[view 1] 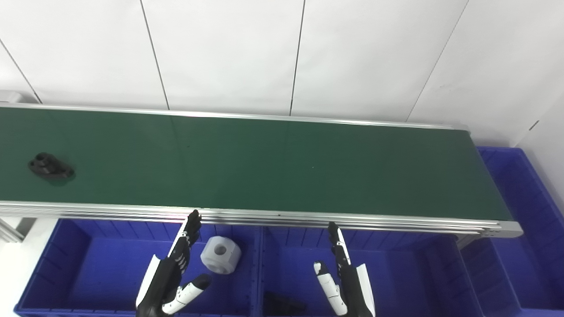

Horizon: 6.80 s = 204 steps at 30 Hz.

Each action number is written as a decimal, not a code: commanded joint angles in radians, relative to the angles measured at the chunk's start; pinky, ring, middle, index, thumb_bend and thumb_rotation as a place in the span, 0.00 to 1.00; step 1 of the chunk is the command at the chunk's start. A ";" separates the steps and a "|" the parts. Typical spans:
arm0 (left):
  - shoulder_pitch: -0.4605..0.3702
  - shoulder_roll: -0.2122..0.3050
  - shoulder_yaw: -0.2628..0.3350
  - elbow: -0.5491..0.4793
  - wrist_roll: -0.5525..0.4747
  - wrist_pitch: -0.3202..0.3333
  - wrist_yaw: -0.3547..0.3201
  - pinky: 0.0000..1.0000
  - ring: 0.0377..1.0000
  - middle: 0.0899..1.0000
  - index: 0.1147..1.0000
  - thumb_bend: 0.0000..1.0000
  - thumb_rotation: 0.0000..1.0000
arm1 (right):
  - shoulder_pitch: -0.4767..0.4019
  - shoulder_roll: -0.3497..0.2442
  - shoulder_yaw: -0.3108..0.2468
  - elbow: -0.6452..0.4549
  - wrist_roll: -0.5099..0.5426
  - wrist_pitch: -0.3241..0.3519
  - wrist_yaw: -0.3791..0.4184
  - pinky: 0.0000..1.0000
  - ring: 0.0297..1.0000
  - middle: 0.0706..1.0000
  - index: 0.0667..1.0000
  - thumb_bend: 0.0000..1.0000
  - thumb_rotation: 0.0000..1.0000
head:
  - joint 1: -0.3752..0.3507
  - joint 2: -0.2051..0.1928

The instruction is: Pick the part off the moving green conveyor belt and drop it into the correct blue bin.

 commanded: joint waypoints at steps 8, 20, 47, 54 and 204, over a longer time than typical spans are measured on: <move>-0.006 0.011 -0.009 -0.013 -0.032 -0.035 0.008 0.99 1.00 1.00 0.99 0.67 0.72 | -0.002 0.011 0.008 -0.013 0.005 -0.052 -0.002 0.99 0.99 0.98 1.00 0.66 0.97 | 0.004 -0.006; -0.005 0.007 -0.007 -0.006 -0.044 -0.035 0.007 0.98 1.00 1.00 0.99 0.65 0.70 | 0.002 0.005 0.009 -0.005 0.020 -0.065 0.001 0.99 1.00 0.99 1.00 0.65 0.95 | 0.073 -0.035; -0.035 -0.003 -0.047 0.049 -0.016 -0.035 0.115 0.76 0.86 0.88 0.84 0.81 0.52 | -0.022 -0.041 -0.050 0.084 0.049 -0.205 0.010 1.00 1.00 1.00 1.00 0.67 1.00 | 0.372 -0.249; -0.042 0.007 -0.039 0.010 -0.008 -0.035 0.126 0.76 0.83 0.84 0.81 0.83 0.53 | -0.025 -0.043 -0.055 0.082 0.036 -0.213 0.006 1.00 1.00 1.00 1.00 0.67 1.00 | 0.411 -0.262; -0.013 0.061 -0.058 -0.055 0.031 -0.034 0.135 0.86 0.89 0.90 0.89 0.73 0.68 | -1.053 -0.084 0.318 0.545 -0.460 0.410 0.264 0.78 0.82 0.85 0.87 0.74 0.45 | 0.185 -0.033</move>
